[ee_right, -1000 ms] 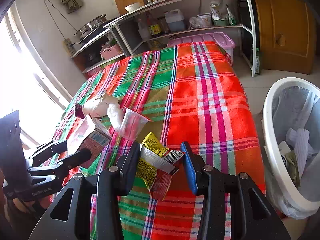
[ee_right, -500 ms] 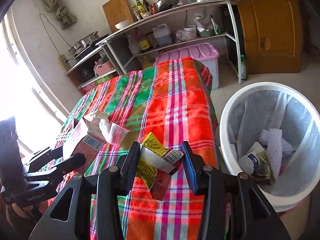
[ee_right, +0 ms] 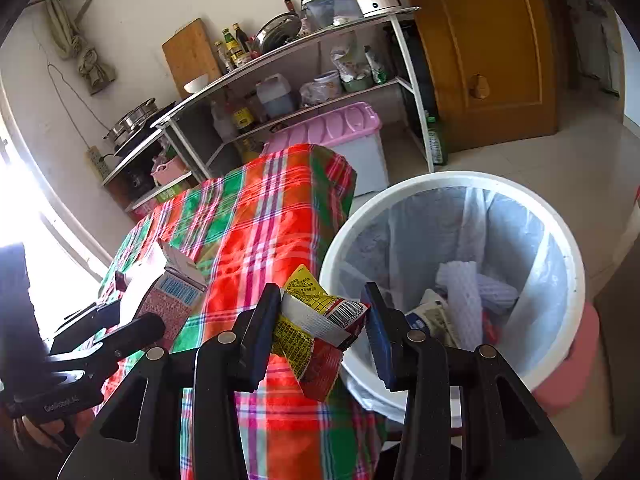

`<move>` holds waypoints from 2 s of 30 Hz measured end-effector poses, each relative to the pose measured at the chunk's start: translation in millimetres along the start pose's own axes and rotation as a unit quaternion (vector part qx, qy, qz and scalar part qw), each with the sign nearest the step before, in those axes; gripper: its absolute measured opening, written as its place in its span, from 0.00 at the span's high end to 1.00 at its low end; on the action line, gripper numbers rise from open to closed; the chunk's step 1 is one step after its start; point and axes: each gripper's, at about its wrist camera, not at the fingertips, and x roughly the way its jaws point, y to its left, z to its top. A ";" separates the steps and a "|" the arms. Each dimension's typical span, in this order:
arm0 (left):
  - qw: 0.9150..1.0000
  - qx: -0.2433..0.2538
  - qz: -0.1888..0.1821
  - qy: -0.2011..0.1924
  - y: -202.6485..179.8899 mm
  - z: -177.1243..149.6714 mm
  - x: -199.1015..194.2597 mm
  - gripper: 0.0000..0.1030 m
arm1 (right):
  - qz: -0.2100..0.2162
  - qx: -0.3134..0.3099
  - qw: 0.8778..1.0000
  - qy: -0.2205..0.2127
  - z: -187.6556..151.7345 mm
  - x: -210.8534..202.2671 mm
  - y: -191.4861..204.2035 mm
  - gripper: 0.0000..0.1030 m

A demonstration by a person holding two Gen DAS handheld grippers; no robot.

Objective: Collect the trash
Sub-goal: 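Carry the milk carton and chip bag over the bin and open both tools, then move both open tools back from the bin to the table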

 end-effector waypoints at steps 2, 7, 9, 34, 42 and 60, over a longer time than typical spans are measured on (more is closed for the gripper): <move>1.000 0.007 -0.010 0.002 -13.2 4.5 7.8 0.44 | -0.009 0.007 1.000 -0.002 3.7 -4.0 -13.0 0.58; 0.999 0.012 -0.032 0.010 -38.2 16.1 29.5 0.44 | -0.035 0.015 0.999 -0.004 9.4 -9.9 -40.9 0.58; 0.999 0.009 -0.046 0.017 -46.6 19.5 38.1 0.44 | -0.047 0.019 0.999 0.000 11.2 -9.0 -53.1 0.58; 0.996 0.008 -0.048 0.075 -86.2 27.1 116.6 0.39 | -0.102 0.036 0.993 0.049 18.4 27.8 -126.4 0.49; 0.998 0.000 -0.042 0.057 -77.6 26.8 98.9 0.38 | -0.098 0.040 0.993 0.044 15.3 24.6 -121.7 0.46; 0.997 -0.067 0.039 -0.005 -3.2 4.9 20.0 0.36 | -0.048 0.004 0.999 0.025 10.7 17.1 -54.6 0.46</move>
